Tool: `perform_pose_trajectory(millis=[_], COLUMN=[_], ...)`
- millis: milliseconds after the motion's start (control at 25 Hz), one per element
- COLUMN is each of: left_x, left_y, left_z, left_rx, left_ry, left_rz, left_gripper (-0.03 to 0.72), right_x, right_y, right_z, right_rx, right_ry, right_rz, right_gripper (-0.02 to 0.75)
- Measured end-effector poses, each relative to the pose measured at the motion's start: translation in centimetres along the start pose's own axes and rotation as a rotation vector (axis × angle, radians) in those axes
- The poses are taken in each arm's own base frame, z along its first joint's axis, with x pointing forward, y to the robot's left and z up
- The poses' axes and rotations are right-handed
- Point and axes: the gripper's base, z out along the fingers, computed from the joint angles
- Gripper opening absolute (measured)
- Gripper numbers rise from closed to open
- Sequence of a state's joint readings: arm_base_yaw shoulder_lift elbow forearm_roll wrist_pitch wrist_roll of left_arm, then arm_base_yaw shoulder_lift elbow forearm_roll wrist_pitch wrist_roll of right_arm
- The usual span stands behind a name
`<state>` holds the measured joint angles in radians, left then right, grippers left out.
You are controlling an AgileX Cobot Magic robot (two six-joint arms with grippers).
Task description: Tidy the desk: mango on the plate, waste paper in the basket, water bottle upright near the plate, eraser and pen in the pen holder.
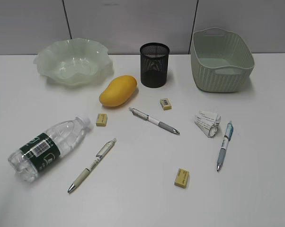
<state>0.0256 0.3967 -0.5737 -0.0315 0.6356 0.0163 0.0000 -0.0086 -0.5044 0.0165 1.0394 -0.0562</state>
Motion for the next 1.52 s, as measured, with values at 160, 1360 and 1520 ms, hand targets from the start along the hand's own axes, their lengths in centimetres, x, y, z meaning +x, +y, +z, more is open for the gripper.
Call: perform_pose_trajectory(millis=[160,1360,1520], left_x=[-0.6,-3.3,-1.7], left_y=[-0.1,-17.7,-19.6], left_z=[4.0,33.3,36.0], left_rx=[0.010,0.486,0.511], left_ry=[0.085,0.784,0.794], left_rz=[0.010,0.384,0.404], left_gripper=[0.552,0.608,0.612], right_x=[0.0,0.0,0.0], right_y=[0.0,0.0,0.0], right_z=[0.0,0.0,0.0], right_rx=[0.000,0.000,0.000], right_ry=[0.000,0.000,0.000], right_rz=[0.000,0.000,0.000], right_gripper=[0.561,0.561,0.561])
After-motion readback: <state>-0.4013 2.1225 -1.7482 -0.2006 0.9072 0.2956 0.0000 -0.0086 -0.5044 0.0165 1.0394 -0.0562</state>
